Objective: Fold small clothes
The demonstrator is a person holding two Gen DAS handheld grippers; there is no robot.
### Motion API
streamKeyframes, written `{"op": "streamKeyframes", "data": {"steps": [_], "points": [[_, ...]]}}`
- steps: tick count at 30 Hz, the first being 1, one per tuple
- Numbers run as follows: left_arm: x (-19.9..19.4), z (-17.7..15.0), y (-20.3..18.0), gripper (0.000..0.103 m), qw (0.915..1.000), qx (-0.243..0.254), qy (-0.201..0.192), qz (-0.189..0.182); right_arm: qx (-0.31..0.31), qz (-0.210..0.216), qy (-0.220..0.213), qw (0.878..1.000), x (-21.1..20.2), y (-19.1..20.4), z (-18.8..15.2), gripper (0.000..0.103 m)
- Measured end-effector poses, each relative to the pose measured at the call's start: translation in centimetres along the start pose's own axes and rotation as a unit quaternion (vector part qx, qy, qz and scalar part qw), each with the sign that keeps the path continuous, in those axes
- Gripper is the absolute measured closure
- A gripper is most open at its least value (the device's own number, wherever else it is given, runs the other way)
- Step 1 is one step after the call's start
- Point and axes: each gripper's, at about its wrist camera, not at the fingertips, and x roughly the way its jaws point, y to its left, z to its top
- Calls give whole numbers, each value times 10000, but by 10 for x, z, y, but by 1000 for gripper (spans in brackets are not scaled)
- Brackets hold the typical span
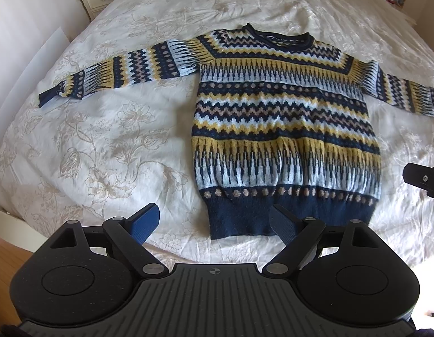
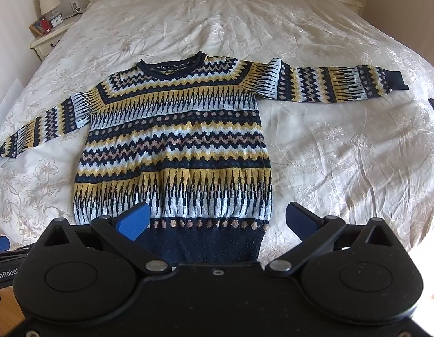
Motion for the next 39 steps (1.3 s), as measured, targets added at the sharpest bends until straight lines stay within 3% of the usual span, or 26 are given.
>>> {"op": "streamKeyframes", "data": {"steps": [19,39], "points": [[10,10,0,18,9999,7,111,83,9,89,91,9999,10,0,6,1],[53,80,-42,18,9984,-159,398,382,18,549,531,9971,79,-36,73,1]]}}
